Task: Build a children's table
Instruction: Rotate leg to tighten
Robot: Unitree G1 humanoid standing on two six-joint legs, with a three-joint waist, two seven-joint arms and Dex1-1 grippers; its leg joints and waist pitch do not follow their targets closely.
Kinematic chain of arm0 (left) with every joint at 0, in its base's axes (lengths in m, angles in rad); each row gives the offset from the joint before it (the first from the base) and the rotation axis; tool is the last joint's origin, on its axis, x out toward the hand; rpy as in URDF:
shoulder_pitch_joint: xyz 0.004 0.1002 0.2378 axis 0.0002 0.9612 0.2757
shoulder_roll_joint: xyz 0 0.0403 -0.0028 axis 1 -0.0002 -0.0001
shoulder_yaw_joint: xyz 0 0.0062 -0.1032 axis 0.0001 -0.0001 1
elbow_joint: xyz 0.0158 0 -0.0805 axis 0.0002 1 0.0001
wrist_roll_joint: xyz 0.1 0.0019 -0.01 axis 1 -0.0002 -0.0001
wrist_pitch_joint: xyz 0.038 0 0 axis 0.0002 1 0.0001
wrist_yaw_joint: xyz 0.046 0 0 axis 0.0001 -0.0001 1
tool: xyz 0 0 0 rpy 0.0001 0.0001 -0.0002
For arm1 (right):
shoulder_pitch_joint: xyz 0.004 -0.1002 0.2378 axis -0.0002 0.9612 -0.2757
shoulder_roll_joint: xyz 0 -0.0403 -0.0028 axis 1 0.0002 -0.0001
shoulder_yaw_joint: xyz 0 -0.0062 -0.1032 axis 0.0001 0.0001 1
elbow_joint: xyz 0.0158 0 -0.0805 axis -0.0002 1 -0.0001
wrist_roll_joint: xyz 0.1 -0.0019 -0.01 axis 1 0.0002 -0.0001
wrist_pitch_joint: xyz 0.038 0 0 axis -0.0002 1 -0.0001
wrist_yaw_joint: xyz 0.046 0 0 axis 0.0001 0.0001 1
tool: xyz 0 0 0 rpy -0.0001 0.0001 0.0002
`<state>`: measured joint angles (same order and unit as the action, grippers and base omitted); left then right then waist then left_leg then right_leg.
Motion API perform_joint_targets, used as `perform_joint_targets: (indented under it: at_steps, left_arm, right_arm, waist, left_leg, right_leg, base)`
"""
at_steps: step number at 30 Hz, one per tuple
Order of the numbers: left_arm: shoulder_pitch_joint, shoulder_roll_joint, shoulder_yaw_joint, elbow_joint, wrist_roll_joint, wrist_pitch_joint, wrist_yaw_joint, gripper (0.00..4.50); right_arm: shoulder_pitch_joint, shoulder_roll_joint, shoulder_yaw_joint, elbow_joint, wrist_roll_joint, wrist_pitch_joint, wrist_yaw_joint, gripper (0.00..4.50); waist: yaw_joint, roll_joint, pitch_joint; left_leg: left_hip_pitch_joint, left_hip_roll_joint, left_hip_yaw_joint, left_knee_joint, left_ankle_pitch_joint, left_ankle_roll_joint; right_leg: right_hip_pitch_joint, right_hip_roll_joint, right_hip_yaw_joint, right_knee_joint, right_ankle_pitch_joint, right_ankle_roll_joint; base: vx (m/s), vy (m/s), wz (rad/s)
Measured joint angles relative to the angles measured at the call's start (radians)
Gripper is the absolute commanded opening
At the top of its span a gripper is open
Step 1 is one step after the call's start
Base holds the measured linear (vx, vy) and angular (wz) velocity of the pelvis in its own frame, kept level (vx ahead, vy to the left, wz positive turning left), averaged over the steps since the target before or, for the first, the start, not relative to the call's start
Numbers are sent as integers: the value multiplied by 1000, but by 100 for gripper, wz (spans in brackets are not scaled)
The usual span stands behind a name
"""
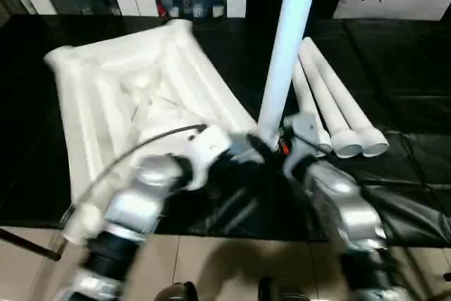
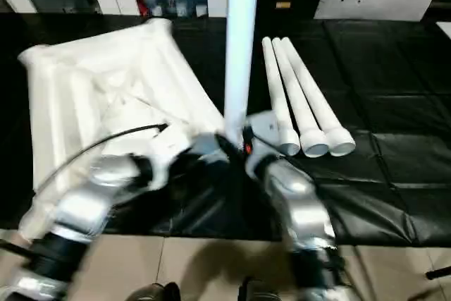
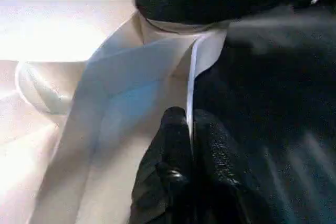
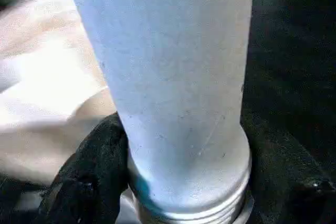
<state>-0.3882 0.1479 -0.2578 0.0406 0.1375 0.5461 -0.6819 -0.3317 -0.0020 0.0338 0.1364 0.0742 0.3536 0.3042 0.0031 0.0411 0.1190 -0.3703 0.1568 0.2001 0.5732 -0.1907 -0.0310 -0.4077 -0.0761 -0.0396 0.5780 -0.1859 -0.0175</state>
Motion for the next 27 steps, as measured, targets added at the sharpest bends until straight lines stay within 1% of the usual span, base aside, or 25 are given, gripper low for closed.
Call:
perform_joint_targets:
  at_steps: [1, 2, 3, 4, 5, 7, 9, 13, 16, 17, 19, 21, 23, 27]
  left_arm:
    - [1, -18, -5, -11, 6, 21, 24, 0]
    - [6, -32, -13, -29, 14, 37, 47, 0]
    - [9, -36, -17, -38, 17, 43, 59, 0]
    - [11, -36, -19, -45, 19, 44, 62, 0]
    - [12, -36, -19, -47, 20, 44, 66, 0]
    - [12, -34, -20, -55, 27, 46, 76, 0]
    - [12, -20, -25, -62, 31, 44, 77, 0]
    - [12, 4, -26, -67, 32, 44, 76, 0]
    - [11, 36, -30, -67, 20, 32, 49, 0]
    - [11, 51, -30, -67, 15, 24, 36, 0]
    - [11, 70, -31, -67, 9, 10, 15, 0]
    - [12, 120, -32, -58, -16, -34, -38, 0]
    - [12, 178, -30, -43, -38, -92, -101, 0]
    - [11, 240, -22, -12, -60, -173, -183, 0]
  right_arm:
    - [-6, 6, 0, 3, -4, -1, -25, 279]
    - [-7, 17, -5, 5, -8, -13, -47, 314]
    - [-6, 24, -9, 5, -8, -19, -57, 335]
    - [-6, 29, -11, 4, -8, -25, -60, 335]
    - [-4, 32, -11, 3, -8, -31, -60, 352]
    - [0, 46, -11, -5, -7, -37, -60, 359]
    - [8, 51, -8, -14, -6, -38, -55, 392]
    - [26, 36, 12, -22, -1, -48, -26, 406]
    - [50, -5, 21, -43, 9, -59, 39, 441]
    - [58, -32, 32, -49, 14, -61, 75, 446]
    - [67, -62, 40, -50, 17, -63, 118, 446]
    - [72, -139, 54, -59, 38, -70, 216, 446]
    - [86, -225, 62, -72, 63, -81, 334, 446]
    - [86, -299, 70, -88, 105, -86, 477, 446]
  waist:
    - [1, 0, 0]
    - [2, 0, 0]
    - [3, 0, 0]
    - [3, 1, 0]
    - [4, 1, -1]
    - [4, 1, -1]
    - [3, 1, -1]
    - [-4, 1, -1]
    - [-4, 1, 0]
    - [-4, 1, 0]
    - [-5, 1, 0]
    - [-3, 0, 0]
    - [2, -1, 1]
    - [4, -1, 1]
  left_leg:
    - [0, -1, 0, 0, -1, 1]
    - [-1, -1, 0, -3, -2, 2]
    - [-1, -1, 0, -4, -2, 3]
    - [-2, -1, 0, -6, -2, 5]
    - [-2, -1, 0, -7, -2, 7]
    - [-3, 0, -1, -9, -2, 8]
    - [-5, 2, -1, -9, -2, 8]
    - [-5, 4, -1, -7, -2, 7]
    - [-5, 3, -1, -6, -2, 7]
    - [-5, 3, -1, -7, -2, 7]
    - [-5, 4, -1, -7, -2, 7]
    - [-5, 4, -1, -7, -2, 7]
    - [-5, 5, -1, -7, -2, 7]
    - [-5, 5, -1, -4, -2, 7]
  right_leg:
    - [0, -1, 0, 0, 0, -1]
    - [0, -1, 0, -1, 3, -5]
    - [0, -1, 0, -1, 3, -5]
    - [-1, -1, -1, -1, 2, -2]
    - [-1, -1, -2, -1, 0, 0]
    - [-3, 0, -4, 0, -2, 2]
    - [-6, 1, -6, 0, -2, 2]
    - [-6, 2, -6, 1, -1, 0]
    - [-5, 2, -6, 1, 0, 0]
    - [-5, 2, -6, 1, 0, 0]
    - [-6, 2, -6, 1, 0, 0]
    - [-6, 3, -6, 1, 0, 0]
    - [-6, 3, -7, 1, 0, 0]
    - [-5, 3, -6, 2, 0, 0]
  base:
    - [58, 14, 3]
    - [74, -1, 6]
    - [74, -1, 6]
    - [74, -14, 4]
    - [61, -21, 1]
    - [31, -11, 0]
    - [0, 0, 0]
    - [0, 0, 0]
    - [0, 0, 0]
    - [0, 0, 0]
    - [0, 0, 0]
    - [0, 0, 0]
    - [0, 0, 0]
    - [0, 0, 0]
